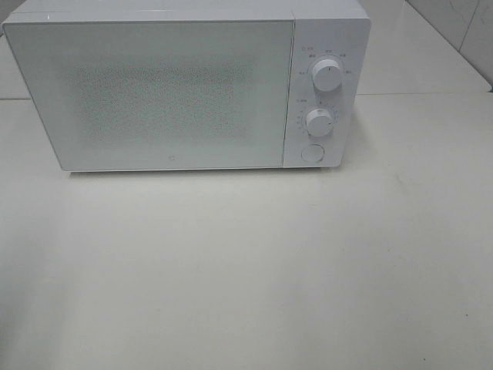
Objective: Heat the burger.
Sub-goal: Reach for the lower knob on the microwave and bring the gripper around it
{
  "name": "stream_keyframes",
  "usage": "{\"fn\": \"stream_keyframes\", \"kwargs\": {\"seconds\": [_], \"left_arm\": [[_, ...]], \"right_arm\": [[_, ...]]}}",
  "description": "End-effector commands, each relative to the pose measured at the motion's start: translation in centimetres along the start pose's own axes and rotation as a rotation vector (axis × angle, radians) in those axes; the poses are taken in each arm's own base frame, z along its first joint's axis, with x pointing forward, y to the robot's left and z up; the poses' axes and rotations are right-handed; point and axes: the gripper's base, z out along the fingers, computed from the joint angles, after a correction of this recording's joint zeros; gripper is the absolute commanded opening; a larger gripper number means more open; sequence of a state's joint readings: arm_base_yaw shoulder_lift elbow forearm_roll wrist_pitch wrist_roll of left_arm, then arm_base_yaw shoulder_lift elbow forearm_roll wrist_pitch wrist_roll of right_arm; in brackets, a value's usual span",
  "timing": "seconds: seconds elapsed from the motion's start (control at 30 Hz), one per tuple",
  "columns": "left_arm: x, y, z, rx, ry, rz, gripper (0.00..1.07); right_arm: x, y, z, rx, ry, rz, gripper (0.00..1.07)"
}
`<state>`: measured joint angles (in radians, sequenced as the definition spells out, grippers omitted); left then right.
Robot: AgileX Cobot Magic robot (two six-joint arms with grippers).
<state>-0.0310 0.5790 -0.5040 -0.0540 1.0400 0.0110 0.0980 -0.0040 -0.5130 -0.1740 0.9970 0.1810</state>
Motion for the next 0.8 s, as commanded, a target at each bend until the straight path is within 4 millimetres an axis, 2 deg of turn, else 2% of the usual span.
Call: {"fn": "stream_keyframes", "kwargs": {"seconds": [0.03, 0.4, 0.5, 0.8], "left_arm": [[0.7, 0.0, -1.0, -0.002, -0.078, 0.004, 0.98], [2.8, -0.2, -3.7, 0.012, -0.303, 0.009, 0.98], [4.2, -0.2, -5.0, 0.014, -0.419, 0.015, 0.98], [6.7, -0.3, -6.6, -0.023, -0.617, -0.010, 0.98]], "right_arm": [[0.2, -0.1, -0.3, 0.007, -0.022, 0.004, 0.76], [0.2, -0.1, -0.3, 0.007, -0.022, 0.004, 0.76], [0.2, -0.1, -0.3, 0.007, -0.022, 0.004, 0.76], [0.2, -0.1, -0.3, 0.007, -0.022, 0.004, 0.76]]}}
